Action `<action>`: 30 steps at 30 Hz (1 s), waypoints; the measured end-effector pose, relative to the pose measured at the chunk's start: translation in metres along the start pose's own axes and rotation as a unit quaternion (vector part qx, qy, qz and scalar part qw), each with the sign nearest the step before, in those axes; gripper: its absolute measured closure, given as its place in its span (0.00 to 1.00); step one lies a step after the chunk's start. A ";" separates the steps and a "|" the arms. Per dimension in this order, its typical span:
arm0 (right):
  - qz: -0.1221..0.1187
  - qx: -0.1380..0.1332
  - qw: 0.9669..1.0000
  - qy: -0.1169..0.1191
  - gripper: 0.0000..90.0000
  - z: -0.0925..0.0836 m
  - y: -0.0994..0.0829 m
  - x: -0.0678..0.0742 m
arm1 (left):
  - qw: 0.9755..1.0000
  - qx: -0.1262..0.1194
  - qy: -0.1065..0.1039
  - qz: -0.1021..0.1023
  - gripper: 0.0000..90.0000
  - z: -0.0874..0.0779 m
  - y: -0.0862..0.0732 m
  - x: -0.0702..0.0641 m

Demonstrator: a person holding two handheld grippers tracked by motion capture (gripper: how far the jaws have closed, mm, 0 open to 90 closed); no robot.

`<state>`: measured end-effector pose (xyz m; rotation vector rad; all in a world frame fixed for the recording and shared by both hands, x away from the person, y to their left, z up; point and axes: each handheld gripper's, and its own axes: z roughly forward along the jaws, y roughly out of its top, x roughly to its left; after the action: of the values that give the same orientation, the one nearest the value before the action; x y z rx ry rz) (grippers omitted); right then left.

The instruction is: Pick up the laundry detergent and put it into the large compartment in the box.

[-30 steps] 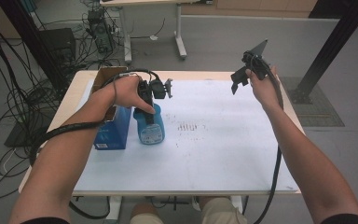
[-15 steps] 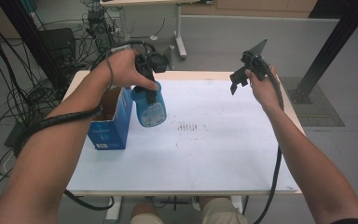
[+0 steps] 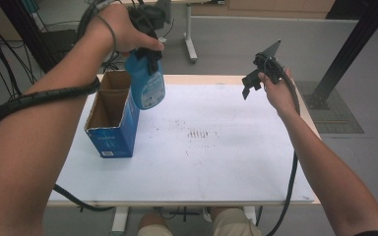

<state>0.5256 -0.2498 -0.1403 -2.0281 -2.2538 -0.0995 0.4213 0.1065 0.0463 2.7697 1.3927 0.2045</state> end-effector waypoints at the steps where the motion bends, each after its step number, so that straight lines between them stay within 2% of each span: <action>1: 0.000 0.000 1.000 0.000 0.05 -0.001 0.000 0.000 | 1.000 -0.001 0.002 -0.017 0.41 -0.007 -0.001 0.003; 3: -0.001 0.000 1.000 0.000 0.05 -0.002 0.000 0.000 | 0.999 -0.001 0.008 -0.041 0.41 -0.020 -0.001 0.011; 5: -0.002 0.000 1.000 0.001 0.05 -0.003 -0.001 -0.001 | 0.999 0.000 0.010 -0.049 0.41 -0.026 -0.001 0.015; 6: -0.002 0.000 1.000 0.002 0.05 -0.003 -0.001 -0.001 | 0.997 -0.006 0.012 -0.073 0.41 -0.033 -0.004 0.021; 7: -0.002 0.001 1.000 0.003 0.05 -0.003 -0.001 -0.001 | 0.996 -0.008 0.014 -0.087 0.41 -0.038 -0.006 0.026; 8: -0.004 0.003 1.000 0.004 0.05 -0.002 -0.001 -0.001 | 0.996 -0.008 0.014 -0.087 0.41 -0.038 -0.006 0.026; 9: -0.003 0.005 1.000 0.004 0.05 -0.002 0.000 -0.001 | 0.993 -0.012 0.013 -0.115 0.41 -0.042 -0.008 0.034; 10: -0.004 0.005 1.000 0.004 0.05 -0.003 -0.001 0.000 | 0.991 -0.013 0.013 -0.130 0.41 -0.045 -0.010 0.039; 11: -0.004 0.005 1.000 0.004 0.05 -0.003 -0.001 0.000 | 0.991 -0.013 0.013 -0.130 0.41 -0.045 -0.010 0.039; 12: -0.007 0.003 1.000 0.005 0.05 -0.004 -0.002 0.000 | 0.987 -0.013 0.016 -0.158 0.41 -0.049 -0.013 0.047; 13: -0.007 0.003 1.000 0.005 0.05 -0.004 -0.002 0.000 | 0.987 -0.013 0.016 -0.158 0.41 -0.049 -0.013 0.047; 14: -0.008 0.002 1.000 0.006 0.05 -0.005 -0.002 0.001 | 0.986 -0.013 0.018 -0.165 0.41 -0.051 -0.014 0.049; 15: -0.008 0.000 1.000 0.004 0.05 -0.006 -0.003 0.001 | 0.982 -0.012 0.021 -0.189 0.41 -0.053 -0.018 0.056; 16: -0.008 0.000 1.000 0.004 0.05 -0.006 -0.003 0.001 | 0.982 -0.012 0.021 -0.189 0.41 -0.053 -0.018 0.056; 17: -0.008 0.001 1.000 0.006 0.05 -0.006 -0.003 0.001 | 0.977 -0.011 0.023 -0.210 0.41 -0.055 -0.021 0.062; 19: -0.008 0.000 1.000 0.006 0.05 -0.007 -0.003 0.001 | 0.971 -0.010 0.025 -0.237 0.41 -0.057 -0.027 0.070; 20: -0.008 0.000 1.000 0.006 0.05 -0.007 -0.003 0.001 | 0.971 -0.010 0.025 -0.237 0.41 -0.057 -0.027 0.070; 21: -0.007 -0.001 1.000 0.006 0.05 -0.007 -0.003 0.001 | 0.967 -0.011 0.025 -0.252 0.41 -0.058 -0.030 0.074; 23: -0.008 -0.001 1.000 0.006 0.05 -0.008 -0.003 0.001 | 0.963 -0.013 0.025 -0.268 0.41 -0.058 -0.035 0.079; 24: -0.006 -0.002 1.000 0.005 0.05 -0.008 -0.003 0.000 | 0.959 -0.015 0.026 -0.281 0.41 -0.057 -0.040 0.083; 25: -0.006 -0.002 1.000 0.005 0.05 -0.008 -0.003 0.000 | 0.959 -0.015 0.026 -0.281 0.41 -0.057 -0.040 0.083; 27: -0.006 -0.001 1.000 0.005 0.05 -0.008 -0.002 0.000 | 0.957 -0.015 0.025 -0.289 0.41 -0.056 -0.043 0.087; 28: -0.007 0.000 1.000 0.005 0.05 -0.008 -0.001 0.000 | 0.954 -0.016 0.023 -0.299 0.41 -0.053 -0.047 0.090; 29: -0.007 0.001 1.000 0.006 0.05 -0.007 -0.001 0.000 | 0.954 -0.016 0.023 -0.299 0.41 -0.053 -0.047 0.090; 30: -0.007 0.001 1.000 0.006 0.05 -0.007 -0.001 0.000 | 0.953 -0.016 0.021 -0.303 0.41 -0.052 -0.048 0.092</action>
<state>0.5249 -0.2507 -0.1332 -2.0060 -2.2608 -0.1102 0.4302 0.2078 0.1029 2.1799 2.1313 0.2564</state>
